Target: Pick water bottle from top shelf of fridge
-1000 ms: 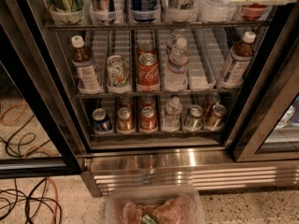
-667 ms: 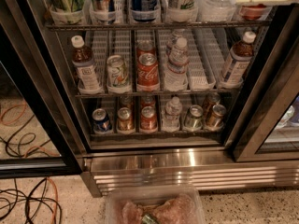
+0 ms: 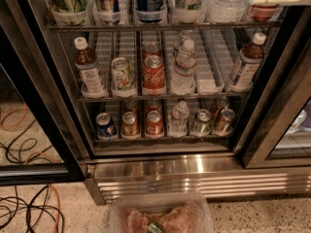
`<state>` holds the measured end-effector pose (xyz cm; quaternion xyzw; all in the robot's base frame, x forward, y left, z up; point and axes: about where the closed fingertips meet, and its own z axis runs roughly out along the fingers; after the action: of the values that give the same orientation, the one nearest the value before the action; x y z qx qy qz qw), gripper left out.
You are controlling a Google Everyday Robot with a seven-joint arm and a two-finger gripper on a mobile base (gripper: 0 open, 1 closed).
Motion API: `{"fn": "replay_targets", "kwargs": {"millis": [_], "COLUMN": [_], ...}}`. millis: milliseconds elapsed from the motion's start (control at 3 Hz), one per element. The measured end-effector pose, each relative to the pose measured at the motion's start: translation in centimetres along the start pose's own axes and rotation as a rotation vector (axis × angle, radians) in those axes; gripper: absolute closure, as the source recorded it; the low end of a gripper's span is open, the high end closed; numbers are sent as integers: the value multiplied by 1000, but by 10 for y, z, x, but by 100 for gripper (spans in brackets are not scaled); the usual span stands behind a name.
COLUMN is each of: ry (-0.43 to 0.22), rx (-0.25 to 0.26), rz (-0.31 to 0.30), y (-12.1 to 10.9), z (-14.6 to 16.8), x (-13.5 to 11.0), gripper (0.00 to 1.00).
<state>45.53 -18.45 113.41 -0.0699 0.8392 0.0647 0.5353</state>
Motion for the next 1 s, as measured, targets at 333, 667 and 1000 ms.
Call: {"fn": "replay_targets", "kwargs": {"millis": [333, 667, 1000], "ry": [0, 0, 0], "rx": [0, 0, 0], "rz": [0, 0, 0], "y": [0, 0, 0], "z": [0, 0, 0], "x": [0, 0, 0], "gripper": [43, 44, 44]}}
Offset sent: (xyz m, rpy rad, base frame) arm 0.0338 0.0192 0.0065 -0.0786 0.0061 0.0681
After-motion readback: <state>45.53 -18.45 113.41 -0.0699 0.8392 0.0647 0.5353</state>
